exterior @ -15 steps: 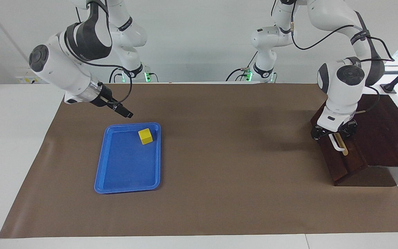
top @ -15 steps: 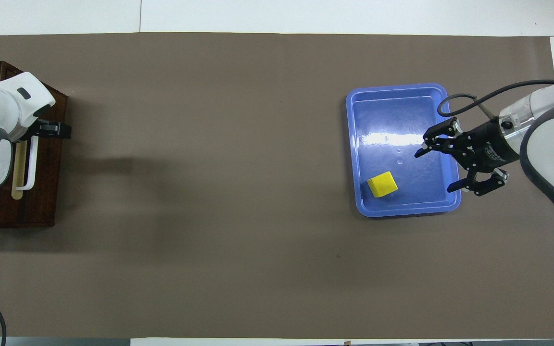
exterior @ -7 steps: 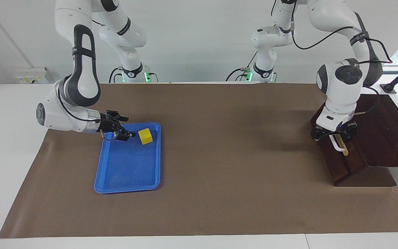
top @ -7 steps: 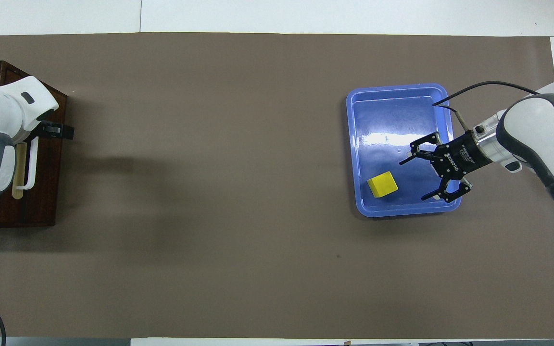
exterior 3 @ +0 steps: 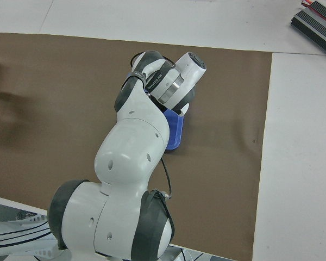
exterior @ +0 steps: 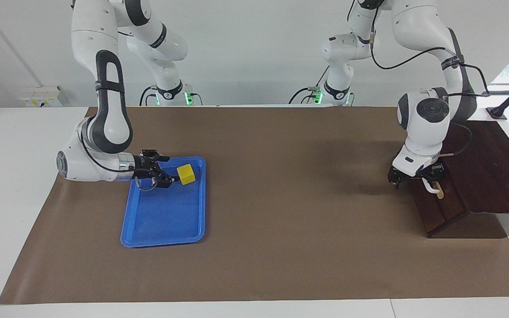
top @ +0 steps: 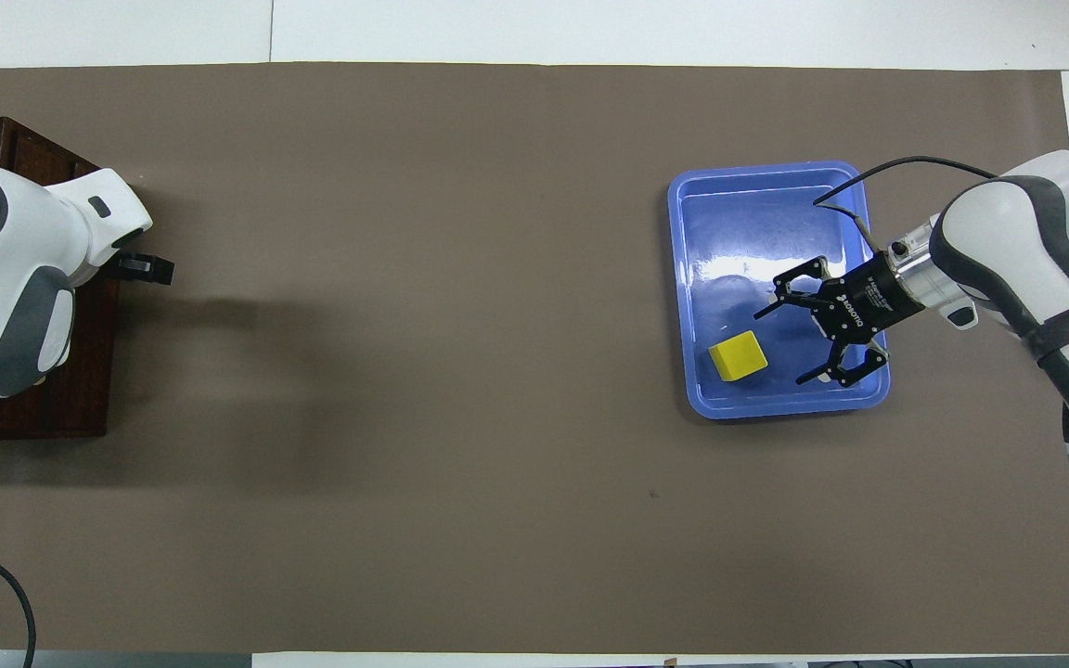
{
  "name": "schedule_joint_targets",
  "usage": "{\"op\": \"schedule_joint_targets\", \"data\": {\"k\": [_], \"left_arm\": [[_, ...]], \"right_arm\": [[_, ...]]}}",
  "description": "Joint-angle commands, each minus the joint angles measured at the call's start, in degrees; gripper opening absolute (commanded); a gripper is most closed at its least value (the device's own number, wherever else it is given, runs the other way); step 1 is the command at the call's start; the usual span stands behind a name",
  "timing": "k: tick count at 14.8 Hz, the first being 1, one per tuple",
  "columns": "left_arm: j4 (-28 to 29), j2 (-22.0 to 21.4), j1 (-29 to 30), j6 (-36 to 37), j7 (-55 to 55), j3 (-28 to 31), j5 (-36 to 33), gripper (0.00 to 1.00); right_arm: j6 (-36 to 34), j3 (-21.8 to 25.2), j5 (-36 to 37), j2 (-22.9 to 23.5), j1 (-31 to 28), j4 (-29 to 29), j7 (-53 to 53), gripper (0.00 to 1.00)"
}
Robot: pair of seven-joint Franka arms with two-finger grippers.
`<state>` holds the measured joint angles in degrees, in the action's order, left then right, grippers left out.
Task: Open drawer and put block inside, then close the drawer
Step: 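Reach the right gripper down toward the yellow block in the blue tray, then grasp the yellow block with the right gripper while the left gripper pulls the drawer open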
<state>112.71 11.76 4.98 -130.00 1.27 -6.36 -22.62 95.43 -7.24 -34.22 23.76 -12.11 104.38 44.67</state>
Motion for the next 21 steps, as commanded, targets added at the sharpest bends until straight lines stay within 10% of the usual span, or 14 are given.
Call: {"op": "schedule_joint_targets", "data": {"k": [1,12,21], "left_arm": [[-0.12,0.28,-2.94,-1.48,3.36,0.30,-0.58,1.00],[-1.00,0.10,-14.91,2.20,20.26,0.12,2.14,1.00],[-24.02,-0.60,-18.24,31.20,39.27,-0.14,17.85,1.00]], "right_arm": [[-1.30,-0.23,-2.16,4.88,-0.28,-5.31,1.38,1.00],[-2.09,-0.40,-3.13,7.00,0.25,-4.62,1.47,1.00],[-1.83,-0.40,-3.13,7.00,1.13,-4.10,1.21,0.98]]}}
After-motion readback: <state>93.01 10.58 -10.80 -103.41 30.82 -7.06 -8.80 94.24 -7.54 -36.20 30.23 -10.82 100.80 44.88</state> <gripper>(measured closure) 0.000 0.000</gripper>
